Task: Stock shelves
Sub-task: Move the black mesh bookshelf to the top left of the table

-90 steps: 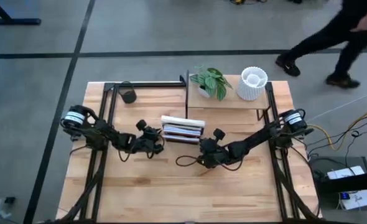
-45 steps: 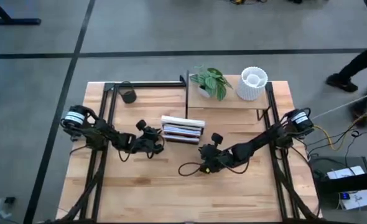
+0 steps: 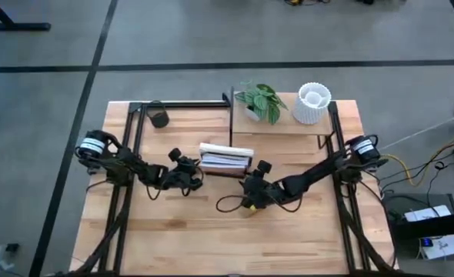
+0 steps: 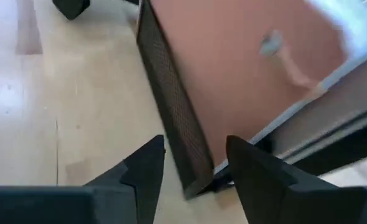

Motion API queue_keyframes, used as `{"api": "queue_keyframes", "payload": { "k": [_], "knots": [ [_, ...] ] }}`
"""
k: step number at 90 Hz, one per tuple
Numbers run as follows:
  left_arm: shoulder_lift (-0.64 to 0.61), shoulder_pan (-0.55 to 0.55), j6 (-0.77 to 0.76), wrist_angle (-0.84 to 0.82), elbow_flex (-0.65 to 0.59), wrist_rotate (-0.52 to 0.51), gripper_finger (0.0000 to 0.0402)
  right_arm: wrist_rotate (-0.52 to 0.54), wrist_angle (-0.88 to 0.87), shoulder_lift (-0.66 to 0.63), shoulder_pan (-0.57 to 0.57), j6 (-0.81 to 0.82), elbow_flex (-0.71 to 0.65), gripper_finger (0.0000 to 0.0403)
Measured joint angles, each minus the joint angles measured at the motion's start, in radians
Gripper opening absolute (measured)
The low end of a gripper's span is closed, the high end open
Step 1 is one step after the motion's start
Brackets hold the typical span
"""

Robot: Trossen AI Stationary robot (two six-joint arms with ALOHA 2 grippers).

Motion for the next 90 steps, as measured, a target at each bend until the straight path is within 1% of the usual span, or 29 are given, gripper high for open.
{"api": "queue_keyframes", "payload": {
  "k": [12, 25, 33, 50, 54, 75, 90],
  "knots": [
    [0.001, 0.000, -0.003, 0.002, 0.000, 0.000, 0.0022, -0.030, 0.025, 0.034, -0.021, 0.010, 0.000, 0.0155],
    [0.002, 0.000, -0.003, 0.002, 0.000, 0.000, 0.0023, -0.044, 0.028, 0.043, -0.029, 0.017, 0.000, 0.0125],
    [0.002, 0.000, -0.003, 0.012, 0.000, 0.000, 0.0023, -0.039, 0.028, 0.043, -0.030, 0.017, 0.000, 0.0098],
    [0.004, 0.000, -0.011, 0.104, 0.000, 0.000, 0.0023, -0.041, 0.029, 0.043, -0.030, 0.017, 0.000, 0.0021],
    [0.004, 0.000, -0.009, 0.117, 0.000, 0.000, 0.0023, -0.048, 0.032, 0.043, -0.030, 0.017, 0.000, 0.0009],
    [0.004, 0.000, 0.001, 0.122, 0.000, 0.000, 0.0023, -0.053, 0.010, 0.031, -0.023, 0.046, 0.000, 0.0002],
    [0.004, 0.000, 0.023, 0.118, 0.000, 0.000, 0.0023, -0.053, -0.114, -0.009, -0.006, 0.144, 0.000, 0.0001]
  ]
}}
